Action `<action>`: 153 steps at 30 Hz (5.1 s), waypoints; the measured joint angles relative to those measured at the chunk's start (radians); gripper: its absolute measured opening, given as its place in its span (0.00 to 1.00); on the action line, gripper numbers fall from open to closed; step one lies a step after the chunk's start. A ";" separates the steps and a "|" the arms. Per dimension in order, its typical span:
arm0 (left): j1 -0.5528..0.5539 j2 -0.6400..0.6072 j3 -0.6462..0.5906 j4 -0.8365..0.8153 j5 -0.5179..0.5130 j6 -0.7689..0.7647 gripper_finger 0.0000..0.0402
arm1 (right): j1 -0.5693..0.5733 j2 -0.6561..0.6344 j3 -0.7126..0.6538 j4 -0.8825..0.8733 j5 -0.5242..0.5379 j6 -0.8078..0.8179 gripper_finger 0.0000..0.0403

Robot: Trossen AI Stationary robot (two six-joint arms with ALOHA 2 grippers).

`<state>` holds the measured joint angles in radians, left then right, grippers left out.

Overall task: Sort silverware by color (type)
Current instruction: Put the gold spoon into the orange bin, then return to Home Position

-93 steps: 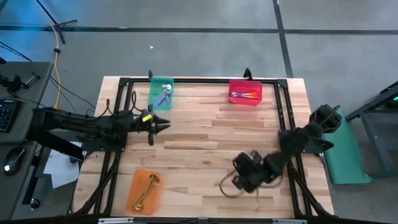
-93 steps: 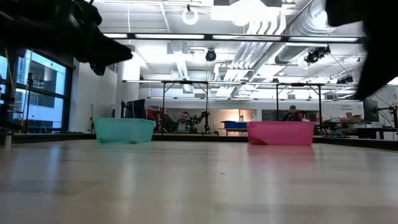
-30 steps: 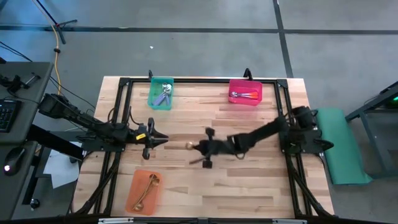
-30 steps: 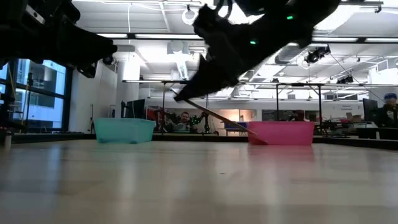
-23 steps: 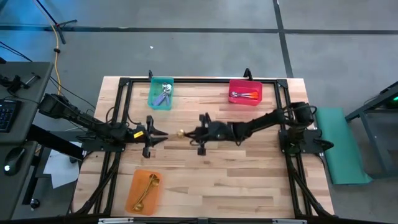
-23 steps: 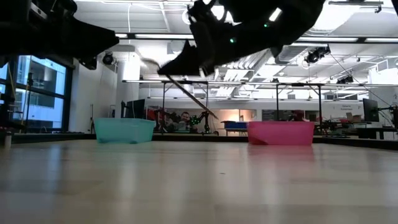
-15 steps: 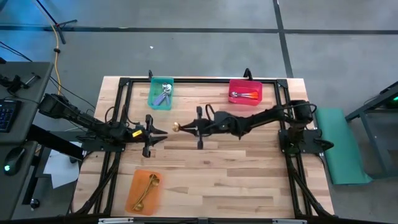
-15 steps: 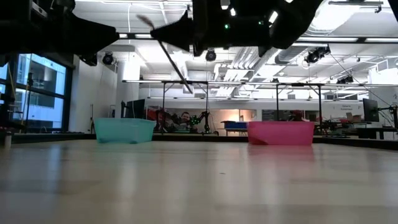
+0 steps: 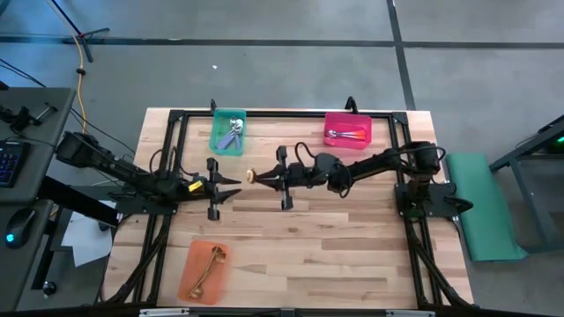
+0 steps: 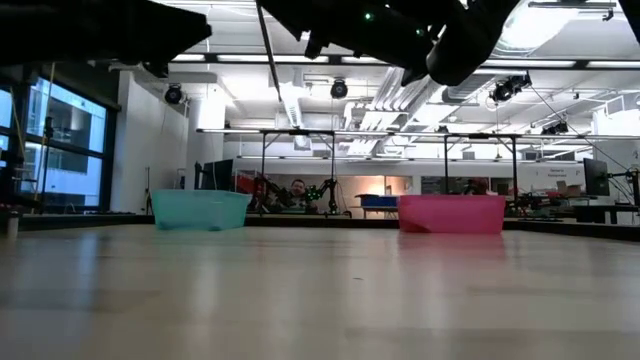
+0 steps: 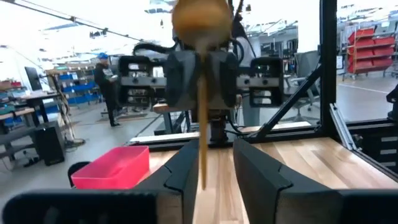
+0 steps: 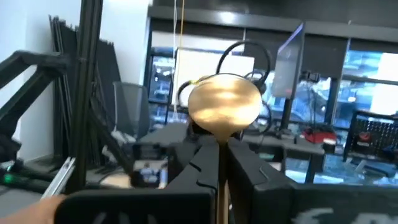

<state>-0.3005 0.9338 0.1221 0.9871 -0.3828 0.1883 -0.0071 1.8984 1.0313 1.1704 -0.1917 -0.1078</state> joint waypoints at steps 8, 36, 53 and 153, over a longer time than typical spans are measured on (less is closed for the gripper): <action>0.030 0.175 0.097 -0.003 0.032 -0.019 0.39 | 0.002 0.000 0.002 0.071 -0.047 0.006 0.00; 0.071 0.367 0.314 0.007 0.138 -0.049 0.30 | 0.069 0.001 0.002 0.089 -0.018 -0.051 0.00; 0.034 0.203 0.313 -0.318 0.042 -0.165 0.02 | 0.071 -0.001 0.003 -0.003 0.104 -0.031 0.07; -0.291 0.323 0.707 -1.346 0.065 -0.607 0.00 | 0.109 -0.528 -0.458 -0.737 0.237 -0.061 0.00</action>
<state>-0.5913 1.2568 0.8295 -0.3592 -0.3179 -0.4191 0.1022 1.3703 0.5735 0.4333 0.0453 -0.1688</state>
